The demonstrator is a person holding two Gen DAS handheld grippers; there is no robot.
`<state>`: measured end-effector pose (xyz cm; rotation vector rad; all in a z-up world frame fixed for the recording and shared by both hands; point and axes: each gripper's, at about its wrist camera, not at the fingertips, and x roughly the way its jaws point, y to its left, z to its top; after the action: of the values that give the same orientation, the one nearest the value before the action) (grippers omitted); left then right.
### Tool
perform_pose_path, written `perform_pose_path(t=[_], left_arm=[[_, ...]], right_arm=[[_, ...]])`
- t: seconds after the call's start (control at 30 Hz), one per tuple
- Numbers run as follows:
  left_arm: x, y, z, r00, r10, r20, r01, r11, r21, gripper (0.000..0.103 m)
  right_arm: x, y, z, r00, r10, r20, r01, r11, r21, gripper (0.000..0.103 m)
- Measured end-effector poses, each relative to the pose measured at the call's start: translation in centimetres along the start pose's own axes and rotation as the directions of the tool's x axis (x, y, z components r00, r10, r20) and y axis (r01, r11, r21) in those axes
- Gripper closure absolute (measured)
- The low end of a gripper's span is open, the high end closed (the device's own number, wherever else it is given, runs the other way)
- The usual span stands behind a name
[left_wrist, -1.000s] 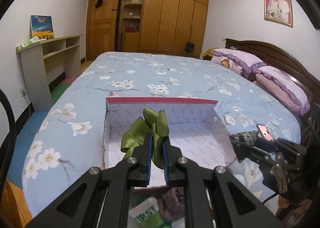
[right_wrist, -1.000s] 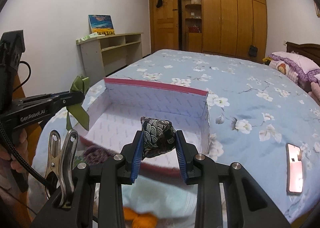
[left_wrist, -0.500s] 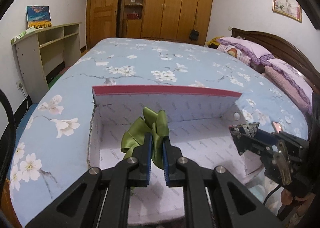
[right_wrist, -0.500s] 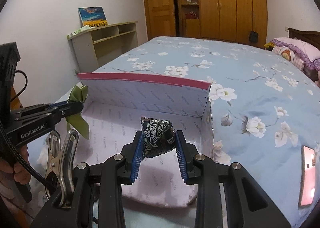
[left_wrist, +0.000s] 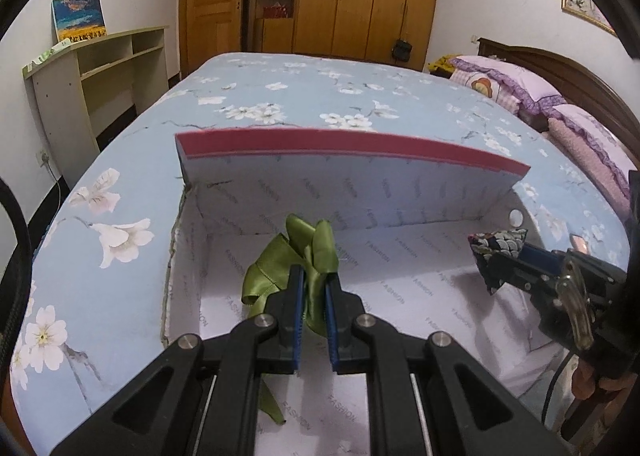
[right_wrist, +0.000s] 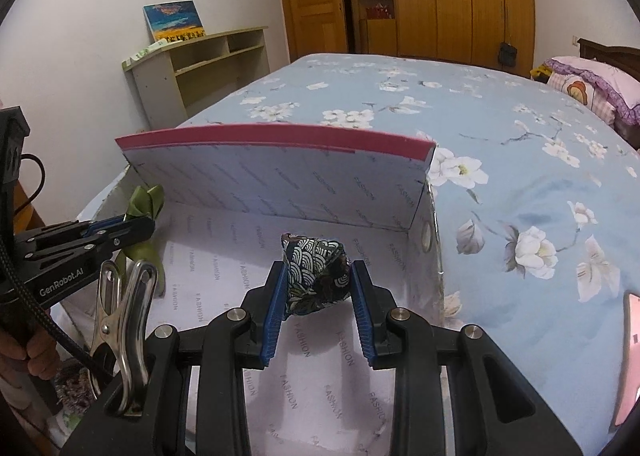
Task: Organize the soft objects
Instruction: 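Lower both items into the pink box and open both grippers, then move both grippers back toward the pile of soft items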
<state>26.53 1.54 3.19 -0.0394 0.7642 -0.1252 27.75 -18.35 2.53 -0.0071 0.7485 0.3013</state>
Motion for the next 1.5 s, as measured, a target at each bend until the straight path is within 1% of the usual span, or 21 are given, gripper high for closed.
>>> perform_pose_path(t=[0.2,0.53,0.63,0.7,0.73,0.87,0.97,1.03,1.2,1.5], left_arm=[[0.8,0.3,-0.1,1.000,0.009,-0.022,-0.009,1.000,-0.001,0.093],[1.4,0.3,-0.2,0.999,0.022,-0.041,-0.022,1.000,0.009,0.093],[1.4,0.2,-0.2,0.999,0.036,-0.039,-0.036,0.999,0.001,0.092],[1.3,0.3,-0.2,0.999,0.042,-0.033,-0.042,0.999,-0.003,0.084],[1.2,0.3,-0.2,0.999,0.044,-0.032,-0.044,0.999,-0.006,0.082],[0.8,0.3,-0.1,0.999,0.026,-0.033,-0.026,1.000,-0.011,0.071],[0.3,-0.1,-0.1,0.999,0.034,-0.025,-0.033,0.999,0.006,0.059],[-0.2,-0.3,-0.1,0.999,0.042,-0.017,-0.041,0.999,0.018,0.058],[-1.5,-0.4,0.0,0.999,0.034,0.000,-0.034,0.999,0.017,0.058],[-5.1,-0.3,-0.6,0.999,0.040,0.029,-0.040,0.999,0.011,0.058]], right_arm=[[1.1,-0.4,-0.2,1.000,-0.005,-0.021,0.006,1.000,0.009,0.070],[1.4,-0.1,-0.2,1.000,-0.022,-0.018,0.022,1.000,-0.009,0.070],[1.3,0.0,-0.2,1.000,-0.019,-0.017,0.018,1.000,-0.005,0.070],[1.2,-0.1,-0.2,1.000,-0.008,-0.014,0.008,1.000,0.003,0.070],[1.1,-0.3,-0.1,1.000,-0.002,-0.013,0.002,1.000,0.011,0.069],[0.7,-0.8,0.0,1.000,0.005,-0.002,-0.005,1.000,0.028,0.058],[0.2,-1.1,0.2,1.000,-0.002,0.013,0.002,0.999,0.035,0.055],[-0.3,-1.4,0.2,1.000,-0.001,0.020,0.000,0.999,0.047,0.054],[-1.4,-1.5,0.4,0.999,-0.011,0.036,0.009,0.999,0.052,0.053],[-4.3,-0.8,0.3,0.998,-0.010,0.067,0.007,0.999,0.048,0.053]])
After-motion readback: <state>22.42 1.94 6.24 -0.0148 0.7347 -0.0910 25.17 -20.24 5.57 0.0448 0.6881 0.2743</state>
